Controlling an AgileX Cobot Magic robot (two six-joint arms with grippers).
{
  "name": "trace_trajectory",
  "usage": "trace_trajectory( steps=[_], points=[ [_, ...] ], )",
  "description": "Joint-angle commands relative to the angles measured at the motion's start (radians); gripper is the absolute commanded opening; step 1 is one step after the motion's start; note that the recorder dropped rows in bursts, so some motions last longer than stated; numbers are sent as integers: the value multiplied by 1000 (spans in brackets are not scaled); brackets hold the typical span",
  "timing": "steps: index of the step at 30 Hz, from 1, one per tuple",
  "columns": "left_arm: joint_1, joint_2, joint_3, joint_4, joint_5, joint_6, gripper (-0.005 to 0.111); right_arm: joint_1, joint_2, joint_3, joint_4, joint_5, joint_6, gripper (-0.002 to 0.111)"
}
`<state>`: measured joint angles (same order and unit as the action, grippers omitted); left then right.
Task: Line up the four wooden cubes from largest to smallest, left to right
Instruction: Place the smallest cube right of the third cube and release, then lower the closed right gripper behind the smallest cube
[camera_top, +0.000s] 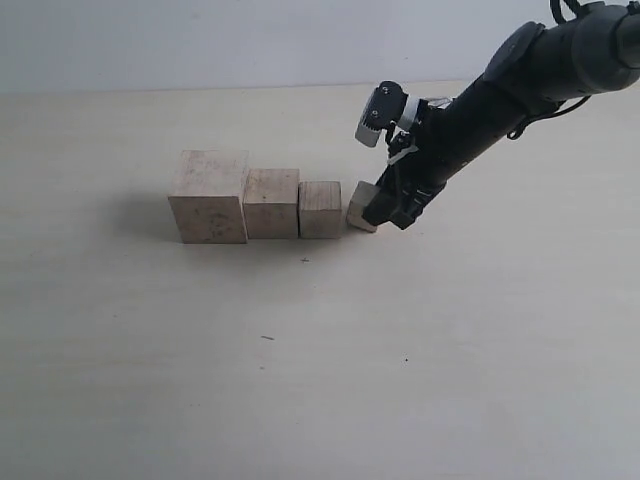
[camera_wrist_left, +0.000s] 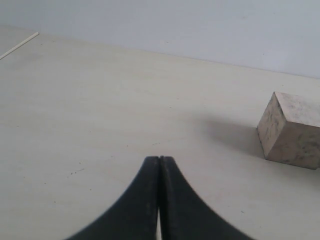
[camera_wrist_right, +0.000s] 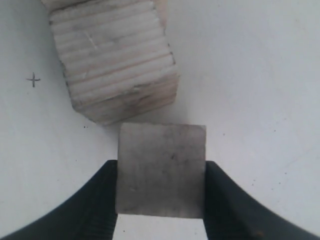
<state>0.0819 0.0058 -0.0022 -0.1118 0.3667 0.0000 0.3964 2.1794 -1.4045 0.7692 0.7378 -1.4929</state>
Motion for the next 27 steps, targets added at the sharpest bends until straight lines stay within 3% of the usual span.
trace_trajectory(
  steps=[1, 4, 6, 16, 19, 24, 27],
  points=[
    [-5, -6, 2, 4, -8, 0, 0, -1, -3, 1, 17, 0, -8, 57],
    [-5, -6, 2, 4, -8, 0, 0, -1, -3, 1, 17, 11, -8, 71],
    [-5, -6, 2, 4, -8, 0, 0, -1, -5, 1, 17, 15, -8, 75],
    [-5, -6, 2, 4, -8, 0, 0, -1, -117, 1, -36, 3, 83, 72],
    [-5, -6, 2, 4, -8, 0, 0, -1, -161, 1, -159, -22, 278, 63],
    [-5, -6, 2, 4, -8, 0, 0, -1, -171, 1, -307, -50, 671, 38],
    [-5, -6, 2, 4, -8, 0, 0, -1, -146, 1, -307, -55, 826, 16]
  ],
)
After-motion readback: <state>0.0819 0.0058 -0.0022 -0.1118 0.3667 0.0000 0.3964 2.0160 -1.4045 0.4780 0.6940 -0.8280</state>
